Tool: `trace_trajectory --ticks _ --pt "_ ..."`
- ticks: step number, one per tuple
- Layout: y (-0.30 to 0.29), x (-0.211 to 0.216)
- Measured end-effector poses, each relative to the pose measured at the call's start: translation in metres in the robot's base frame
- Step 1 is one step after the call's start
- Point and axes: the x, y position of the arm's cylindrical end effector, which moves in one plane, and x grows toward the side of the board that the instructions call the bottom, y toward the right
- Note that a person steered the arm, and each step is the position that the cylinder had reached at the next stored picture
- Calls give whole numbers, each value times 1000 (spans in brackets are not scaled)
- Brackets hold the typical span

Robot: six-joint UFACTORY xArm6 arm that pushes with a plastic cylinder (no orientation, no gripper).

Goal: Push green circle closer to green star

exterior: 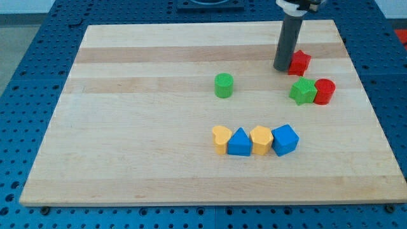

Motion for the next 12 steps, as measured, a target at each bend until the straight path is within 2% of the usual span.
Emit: trace_trajectory --ticks 2,3,4,5,7,8,10,12 --pt "6 -5" --pt "-38 -1" --pt "-105 -1" --pt "-146 14" --pt "-158 57" --pt "-157 65" --pt "-131 43" --pt "-182 66"
